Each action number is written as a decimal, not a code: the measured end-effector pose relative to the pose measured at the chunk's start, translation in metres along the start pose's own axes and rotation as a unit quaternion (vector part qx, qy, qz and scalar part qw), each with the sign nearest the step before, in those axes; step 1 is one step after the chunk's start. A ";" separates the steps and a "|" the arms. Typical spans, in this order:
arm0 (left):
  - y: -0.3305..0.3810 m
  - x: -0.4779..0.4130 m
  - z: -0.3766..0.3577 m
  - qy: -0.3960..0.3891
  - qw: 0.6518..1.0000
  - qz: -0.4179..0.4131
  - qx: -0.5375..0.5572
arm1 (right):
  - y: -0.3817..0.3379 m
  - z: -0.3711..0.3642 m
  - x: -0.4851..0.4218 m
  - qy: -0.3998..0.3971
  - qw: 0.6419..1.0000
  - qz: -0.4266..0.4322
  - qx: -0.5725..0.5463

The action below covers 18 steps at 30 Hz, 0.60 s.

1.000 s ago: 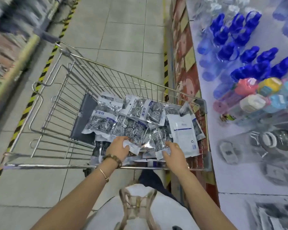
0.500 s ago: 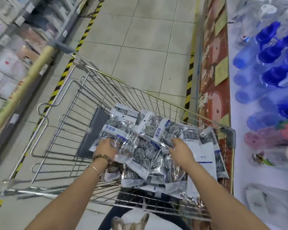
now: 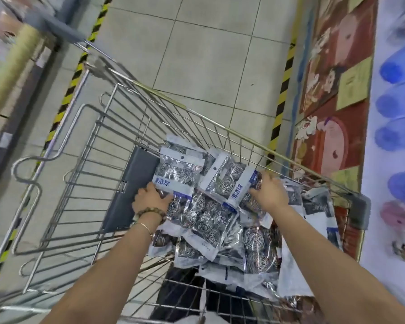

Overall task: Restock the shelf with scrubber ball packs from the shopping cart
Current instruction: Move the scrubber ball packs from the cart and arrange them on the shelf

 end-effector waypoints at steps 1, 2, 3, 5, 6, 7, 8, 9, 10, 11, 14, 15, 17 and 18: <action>0.000 -0.001 -0.002 -0.006 1.000 0.004 -0.015 | 0.001 -0.002 -0.002 -0.011 1.000 -0.008 0.002; -0.001 -0.002 -0.004 -0.008 1.000 0.009 -0.018 | 0.001 -0.003 -0.003 -0.017 1.000 -0.016 0.013; -0.002 -0.003 -0.005 -0.009 1.000 0.015 -0.008 | 0.001 -0.004 -0.004 -0.018 0.999 -0.024 0.032; -0.005 -0.008 -0.004 -0.029 0.997 0.034 0.060 | 0.002 -0.006 -0.005 -0.029 0.996 -0.051 0.066; -0.005 -0.010 -0.002 -0.049 0.993 0.040 0.099 | 0.003 -0.008 -0.006 -0.034 0.995 -0.063 0.070; -0.004 -0.012 -0.001 -0.067 0.989 0.041 0.128 | 0.005 -0.010 -0.007 -0.034 0.995 -0.074 0.066; -0.003 -0.013 0.001 -0.078 0.986 0.038 0.144 | 0.007 -0.012 -0.007 -0.036 0.995 -0.082 0.052; -0.002 -0.012 0.002 -0.082 0.984 0.036 0.153 | 0.008 -0.012 -0.005 -0.042 0.995 -0.084 0.026; -0.001 -0.011 0.003 -0.078 0.982 0.037 0.167 | 0.009 -0.014 -0.002 -0.054 0.995 -0.086 -0.006; 0.000 -0.009 0.004 -0.073 0.979 0.041 0.186 | 0.010 -0.015 0.002 -0.066 0.994 -0.086 -0.032; 0.000 -0.001 0.005 -0.064 0.969 0.055 0.232 | 0.010 -0.019 0.019 -0.081 0.990 -0.092 -0.074; -0.001 0.000 0.006 -0.059 0.968 0.053 0.240 | 0.010 -0.020 0.025 -0.069 0.990 -0.093 -0.080; -0.002 0.004 0.010 -0.045 0.965 0.041 0.254 | 0.008 -0.018 0.035 -0.037 0.993 -0.090 -0.064; -0.003 0.005 0.012 -0.043 0.965 0.032 0.258 | 0.006 -0.016 0.042 -0.026 0.994 -0.089 -0.056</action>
Point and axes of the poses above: each hand's wrist, its own x-axis away from the middle knuckle, its own z-axis out of the back of the hand, y = z × x, the point moved 3 cm from there along -x, towards the middle knuckle, and after that the axes turned 2 degrees about -z, right-handed, at the moved point
